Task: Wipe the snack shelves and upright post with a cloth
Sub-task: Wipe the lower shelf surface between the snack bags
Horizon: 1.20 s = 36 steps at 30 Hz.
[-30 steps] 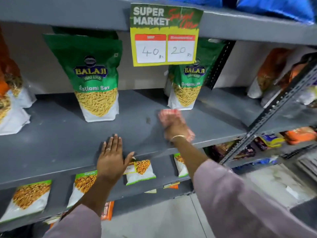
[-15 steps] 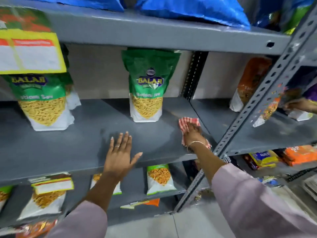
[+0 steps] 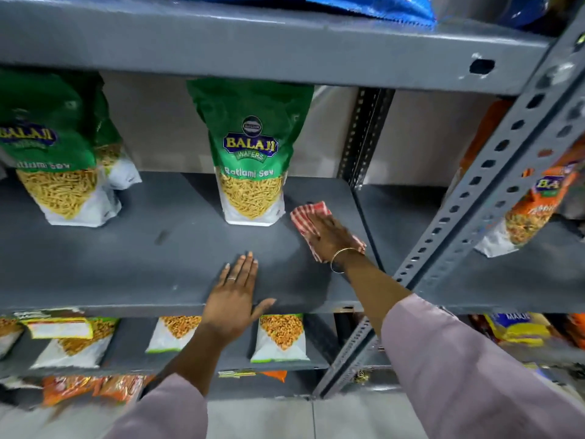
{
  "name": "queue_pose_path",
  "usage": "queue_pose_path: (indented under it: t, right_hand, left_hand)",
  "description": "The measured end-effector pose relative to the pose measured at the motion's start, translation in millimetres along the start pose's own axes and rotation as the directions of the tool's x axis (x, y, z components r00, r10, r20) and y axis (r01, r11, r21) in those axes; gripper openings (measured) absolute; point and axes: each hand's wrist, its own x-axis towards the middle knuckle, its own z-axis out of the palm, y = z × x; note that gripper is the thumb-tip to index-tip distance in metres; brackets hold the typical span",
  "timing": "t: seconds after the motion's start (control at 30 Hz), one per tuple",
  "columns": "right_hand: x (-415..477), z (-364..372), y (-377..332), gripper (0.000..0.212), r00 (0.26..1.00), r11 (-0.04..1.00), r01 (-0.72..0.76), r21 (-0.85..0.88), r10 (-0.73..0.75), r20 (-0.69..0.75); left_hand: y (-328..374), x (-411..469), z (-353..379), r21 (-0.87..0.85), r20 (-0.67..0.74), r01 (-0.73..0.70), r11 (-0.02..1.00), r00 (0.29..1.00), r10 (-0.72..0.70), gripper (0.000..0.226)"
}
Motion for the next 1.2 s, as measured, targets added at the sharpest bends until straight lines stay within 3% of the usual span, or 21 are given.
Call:
queue_pose_path:
  t: [0.07,0.17,0.23,0.33,0.5,0.6,0.67,0.73,0.87,0.97,1.03,1.07,1.13,1.2]
  right_hand:
    - [-5,-15,-10,0.055,1.0,0.996,0.031,-0.083,-0.031,0.0]
    - [1,-20,0,0.058,0.987,0.988,-0.132,-0.078,0.124,-0.101]
    - [3,-15,11,0.065,0.965,0.963,-0.255,-0.085,0.248,-0.087]
    - [-4,-21,12,0.067,0.916,0.918,-0.396,-0.021,0.394,-0.073]
    - [-22,-26,1,0.064,0.793,0.815,-0.568,0.111,0.579,-0.189]
    - [-44,3,-27,0.049,0.94,0.959,-0.281,-0.015,0.273,-0.204]
    - [-61,18,-32,0.057,0.983,0.987,-0.106,-0.119,0.085,-0.165]
    - [-61,12,-24,0.062,0.978,0.983,-0.134,-0.129,0.11,-0.175]
    - [-52,-6,0,0.058,0.896,0.924,-0.375,-0.068,0.343,-0.282]
    - [-44,-21,12,0.055,0.778,0.823,-0.557,0.111,0.564,-0.277]
    - [-33,-16,12,0.047,0.704,0.758,-0.639,0.131,0.645,-0.298]
    - [-29,-12,4,0.045,0.745,0.797,-0.597,0.091,0.592,-0.306]
    - [-23,6,-18,0.047,0.9,0.928,-0.372,-0.007,0.359,-0.249]
    - [-17,11,-35,0.06,0.969,0.973,-0.213,-0.087,0.199,-0.149]
  left_hand:
    - [-1,0,0,0.007,0.005,0.003,1.0,1.0,-0.003,0.09]
    - [-2,-1,-2,0.004,0.024,-0.008,1.0,1.0,0.008,0.089]
    - [-1,-1,-3,-0.01,0.03,-0.01,1.0,1.0,0.011,0.089]
    - [0,-2,-4,-0.013,0.031,0.006,1.0,1.0,-0.005,0.091]
    - [1,-4,-4,-0.021,-0.029,0.001,1.0,1.0,-0.001,0.103]
    - [2,-5,-6,-0.038,0.018,-0.002,0.999,1.0,0.003,0.095]
    - [1,-4,-7,-0.055,0.043,-0.033,0.998,0.998,0.035,0.093]
    - [1,-4,-7,-0.061,0.041,-0.054,0.997,0.998,0.057,0.093]
    - [1,-6,-5,-0.081,0.04,-0.014,0.997,0.999,0.018,0.096]
    - [1,-6,-8,-0.052,0.013,-0.015,0.999,1.0,0.015,0.112]
    - [0,-5,-6,-0.078,0.021,-0.021,0.997,1.0,0.023,0.114]
    - [0,-5,-5,-0.075,0.022,-0.027,0.997,0.999,0.028,0.109]
    - [0,-3,1,-0.081,0.018,-0.04,0.996,0.999,0.042,0.096]
    - [1,-2,0,-0.11,0.014,-0.03,0.993,0.999,0.032,0.096]
